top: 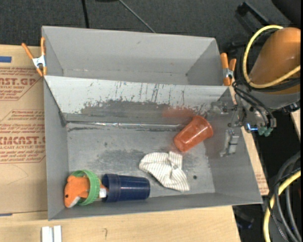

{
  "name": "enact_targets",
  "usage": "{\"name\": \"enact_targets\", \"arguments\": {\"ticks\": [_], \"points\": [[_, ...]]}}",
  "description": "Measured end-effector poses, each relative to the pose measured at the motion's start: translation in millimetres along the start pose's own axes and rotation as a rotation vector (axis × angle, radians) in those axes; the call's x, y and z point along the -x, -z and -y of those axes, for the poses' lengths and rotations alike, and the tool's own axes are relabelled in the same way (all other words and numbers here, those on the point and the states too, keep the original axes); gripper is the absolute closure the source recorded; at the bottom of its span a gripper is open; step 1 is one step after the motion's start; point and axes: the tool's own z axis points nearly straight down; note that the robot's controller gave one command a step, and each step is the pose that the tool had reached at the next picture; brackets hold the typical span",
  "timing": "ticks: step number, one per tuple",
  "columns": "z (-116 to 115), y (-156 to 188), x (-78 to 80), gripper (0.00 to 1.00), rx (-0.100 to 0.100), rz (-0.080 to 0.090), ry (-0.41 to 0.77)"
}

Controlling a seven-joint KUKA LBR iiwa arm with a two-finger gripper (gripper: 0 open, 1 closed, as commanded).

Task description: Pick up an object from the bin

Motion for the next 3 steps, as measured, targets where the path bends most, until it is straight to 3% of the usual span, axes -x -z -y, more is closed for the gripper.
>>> {"name": "enact_targets", "arguments": {"ticks": [1, 2, 3], "points": [[-1, 5, 1.6, 0.0, -0.001, 0.008, 0.002], [8, -71, 22.3, 0.0, -0.002, 0.013, 0.035], [12, -87, 38.4, 0.0, 0.001, 0.004, -0.009]]}}
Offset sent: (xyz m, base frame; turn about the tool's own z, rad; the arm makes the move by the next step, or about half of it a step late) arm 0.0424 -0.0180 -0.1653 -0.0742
